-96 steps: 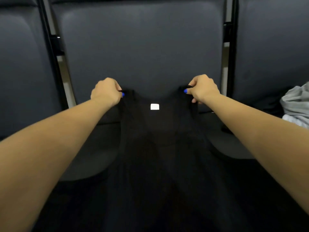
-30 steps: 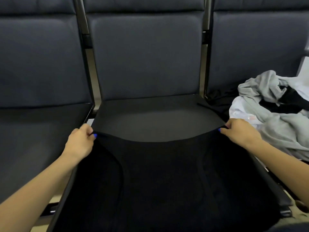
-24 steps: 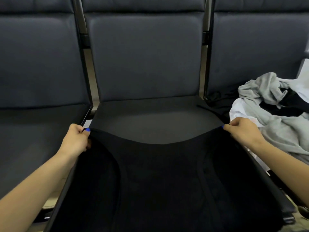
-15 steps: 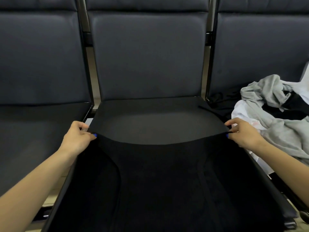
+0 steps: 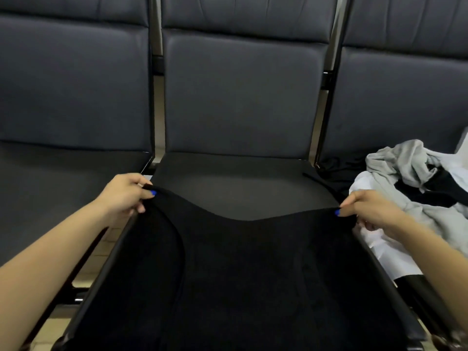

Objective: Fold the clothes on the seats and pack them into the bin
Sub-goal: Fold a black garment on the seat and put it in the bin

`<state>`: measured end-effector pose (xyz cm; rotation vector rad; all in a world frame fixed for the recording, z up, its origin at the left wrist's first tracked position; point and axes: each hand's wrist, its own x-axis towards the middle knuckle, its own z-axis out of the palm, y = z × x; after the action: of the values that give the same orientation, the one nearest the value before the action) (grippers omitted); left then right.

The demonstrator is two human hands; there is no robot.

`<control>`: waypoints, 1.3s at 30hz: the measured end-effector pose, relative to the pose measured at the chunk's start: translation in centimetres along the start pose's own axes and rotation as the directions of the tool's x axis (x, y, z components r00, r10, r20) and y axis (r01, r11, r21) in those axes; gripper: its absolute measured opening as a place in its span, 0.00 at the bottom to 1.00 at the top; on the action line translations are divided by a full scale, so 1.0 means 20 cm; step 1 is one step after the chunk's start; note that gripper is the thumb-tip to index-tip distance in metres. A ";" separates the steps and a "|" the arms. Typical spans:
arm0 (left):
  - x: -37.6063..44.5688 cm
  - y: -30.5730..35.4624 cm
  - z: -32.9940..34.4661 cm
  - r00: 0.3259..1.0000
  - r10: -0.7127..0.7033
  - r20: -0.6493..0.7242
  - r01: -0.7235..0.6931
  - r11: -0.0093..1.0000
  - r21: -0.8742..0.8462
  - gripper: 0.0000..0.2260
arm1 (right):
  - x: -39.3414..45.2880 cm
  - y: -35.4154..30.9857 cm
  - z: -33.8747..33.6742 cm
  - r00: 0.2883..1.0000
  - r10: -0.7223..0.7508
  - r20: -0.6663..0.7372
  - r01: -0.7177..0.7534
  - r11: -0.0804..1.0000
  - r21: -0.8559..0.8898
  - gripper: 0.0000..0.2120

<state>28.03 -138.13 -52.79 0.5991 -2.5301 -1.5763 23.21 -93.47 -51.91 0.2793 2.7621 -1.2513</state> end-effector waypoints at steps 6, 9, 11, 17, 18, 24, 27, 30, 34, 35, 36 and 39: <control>-0.11 0.14 -0.09 0.991 0.123 -0.049 -0.130 0.840 -0.528 0.08 | -0.04 -0.15 -0.27 0.974 0.015 0.224 0.006 0.996 -0.093 0.08; -0.14 0.17 -0.14 0.974 0.191 -0.119 -0.224 0.779 -0.585 0.09 | -0.03 -0.19 -0.34 0.949 0.092 0.302 -0.013 0.967 -0.254 0.10; -0.15 0.18 -0.16 0.965 0.216 -0.148 -0.262 0.766 -0.587 0.08 | -0.04 -0.22 -0.35 0.941 0.133 0.311 -0.019 0.938 -0.345 0.10; -0.11 0.22 -0.17 0.968 0.196 -0.160 -0.252 0.796 -0.550 0.08 | -0.05 -0.30 -0.39 0.967 0.154 0.204 -0.108 0.969 -0.221 0.06; -0.09 0.23 -0.18 0.968 0.189 -0.164 -0.249 0.803 -0.541 0.08 | -0.05 -0.32 -0.40 0.976 0.148 0.160 -0.118 0.976 -0.186 0.06; 0.02 0.39 -0.20 0.966 0.137 -0.221 -0.246 0.754 -0.609 0.11 | 0.01 -0.43 -0.40 0.980 0.060 -0.188 -0.005 0.960 0.281 0.07; 0.05 0.46 -0.20 0.962 0.139 -0.236 -0.263 0.706 -0.657 0.12 | 0.04 -0.45 -0.39 0.957 -0.030 -0.289 0.153 0.898 0.413 0.09; 0.04 0.46 -0.20 0.968 0.134 -0.210 -0.242 0.703 -0.669 0.11 | 0.01 -0.43 -0.34 0.943 -0.087 -0.321 0.230 0.867 0.441 0.10; -0.05 0.32 -0.19 0.983 0.094 -0.155 -0.176 0.701 -0.691 0.11 | -0.12 -0.30 -0.25 0.963 -0.144 -0.226 0.228 0.884 0.408 0.11; -0.08 0.27 -0.19 0.986 0.083 -0.143 -0.159 0.697 -0.699 0.11 | -0.16 -0.25 -0.22 0.971 -0.139 -0.197 0.208 0.896 0.393 0.11; -0.11 0.22 -0.19 0.989 0.074 -0.128 -0.143 0.701 -0.699 0.11 | -0.20 -0.20 -0.20 0.979 -0.121 -0.166 0.178 0.902 0.392 0.11; -0.20 0.06 -0.17 0.997 0.043 -0.060 -0.072 0.744 -0.664 0.11 | -0.30 -0.04 -0.07 0.996 -0.068 -0.060 0.086 0.918 0.387 0.11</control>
<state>32.33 -139.02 -49.69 0.4329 -1.7138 -2.2234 28.85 -93.68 -49.48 0.2306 2.5579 -1.8354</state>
